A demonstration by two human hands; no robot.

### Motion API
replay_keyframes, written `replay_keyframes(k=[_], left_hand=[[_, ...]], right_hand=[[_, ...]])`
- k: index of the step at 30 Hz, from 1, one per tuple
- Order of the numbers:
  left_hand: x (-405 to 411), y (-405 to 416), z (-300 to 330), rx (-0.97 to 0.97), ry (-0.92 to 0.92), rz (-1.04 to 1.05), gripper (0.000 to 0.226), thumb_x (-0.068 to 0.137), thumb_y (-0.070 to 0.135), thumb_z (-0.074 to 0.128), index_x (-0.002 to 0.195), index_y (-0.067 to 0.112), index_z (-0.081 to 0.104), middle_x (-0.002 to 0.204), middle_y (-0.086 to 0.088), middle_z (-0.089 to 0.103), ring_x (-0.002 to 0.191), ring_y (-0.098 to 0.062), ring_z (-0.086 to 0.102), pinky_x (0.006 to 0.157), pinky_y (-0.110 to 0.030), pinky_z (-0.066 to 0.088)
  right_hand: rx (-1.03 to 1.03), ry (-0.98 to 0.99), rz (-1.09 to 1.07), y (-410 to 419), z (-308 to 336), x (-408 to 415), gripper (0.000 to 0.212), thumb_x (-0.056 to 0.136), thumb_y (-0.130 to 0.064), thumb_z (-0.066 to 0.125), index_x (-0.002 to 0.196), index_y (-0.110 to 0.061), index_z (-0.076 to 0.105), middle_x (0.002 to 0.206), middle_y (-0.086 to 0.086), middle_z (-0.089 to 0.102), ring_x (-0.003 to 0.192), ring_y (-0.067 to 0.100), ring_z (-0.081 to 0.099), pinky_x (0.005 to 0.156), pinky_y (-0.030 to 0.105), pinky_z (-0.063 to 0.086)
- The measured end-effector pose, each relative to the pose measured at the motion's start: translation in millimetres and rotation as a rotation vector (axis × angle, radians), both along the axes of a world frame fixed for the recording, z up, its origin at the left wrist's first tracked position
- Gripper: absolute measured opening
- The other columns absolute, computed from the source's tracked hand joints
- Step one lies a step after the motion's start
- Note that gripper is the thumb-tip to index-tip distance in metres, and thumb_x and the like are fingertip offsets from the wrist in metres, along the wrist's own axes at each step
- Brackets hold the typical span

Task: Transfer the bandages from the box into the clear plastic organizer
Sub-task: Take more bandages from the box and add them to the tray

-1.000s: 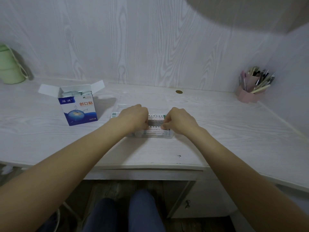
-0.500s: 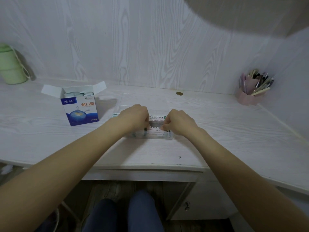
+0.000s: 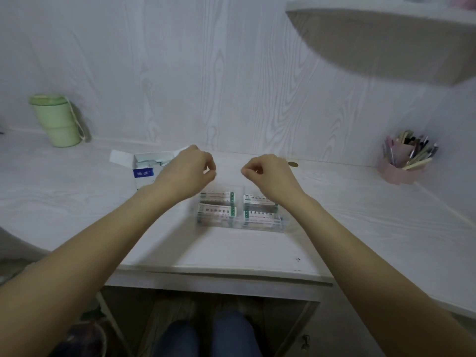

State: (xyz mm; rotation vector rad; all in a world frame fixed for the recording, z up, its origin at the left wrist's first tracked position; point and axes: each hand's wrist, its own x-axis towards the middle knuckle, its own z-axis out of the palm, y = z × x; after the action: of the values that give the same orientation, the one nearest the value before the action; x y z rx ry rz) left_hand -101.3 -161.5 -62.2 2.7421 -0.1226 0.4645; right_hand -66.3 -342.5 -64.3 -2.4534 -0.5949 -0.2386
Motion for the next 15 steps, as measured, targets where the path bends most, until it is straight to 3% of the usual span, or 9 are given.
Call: replay_keyframes(k=[3,6,10,15], left_hand=[[-3,39,4,-0.004,-0.062,0.084,0.038,0.088,0.023,0.061,0.124,0.012,0.054,0.124,-0.010,0.050,0.112,-0.024,0.048,0.092,-0.037,0.044],[-1,74,3,0.063,0.037,0.125,0.065,0.082,0.028,0.070,0.137,0.012,0.040,0.139,-0.010,0.042,0.127,-0.026,0.037,0.100,-0.036,0.035],[7,117,-6,0.075,0.223,0.146,0.091,0.074,0.030,0.077,0.146,0.008,0.025,0.148,-0.012,0.030,0.134,-0.028,0.029,0.106,-0.034,0.029],[12,139,-16,0.010,0.256,0.106,0.084,0.074,0.027,0.078,0.141,0.006,0.033,0.137,-0.012,0.043,0.122,-0.026,0.044,0.094,-0.026,0.034]], right_hand=[[0.018,-0.073,0.105,38,7,3,0.023,0.096,-0.023,0.052,0.112,-0.016,0.067,0.118,0.000,0.063,0.107,0.013,0.056,0.090,0.022,0.041],[-0.030,-0.067,0.213,73,8,8,0.028,0.098,-0.024,0.050,0.123,-0.017,0.059,0.132,-0.001,0.054,0.122,0.014,0.048,0.098,0.019,0.031],[-0.086,0.015,0.269,116,5,25,0.029,0.098,-0.020,0.049,0.125,-0.014,0.058,0.135,0.003,0.052,0.119,0.018,0.052,0.094,0.020,0.034],[-0.112,0.040,0.217,145,1,44,0.027,0.096,-0.020,0.050,0.120,-0.014,0.062,0.119,0.007,0.058,0.106,0.021,0.057,0.086,0.028,0.041]])
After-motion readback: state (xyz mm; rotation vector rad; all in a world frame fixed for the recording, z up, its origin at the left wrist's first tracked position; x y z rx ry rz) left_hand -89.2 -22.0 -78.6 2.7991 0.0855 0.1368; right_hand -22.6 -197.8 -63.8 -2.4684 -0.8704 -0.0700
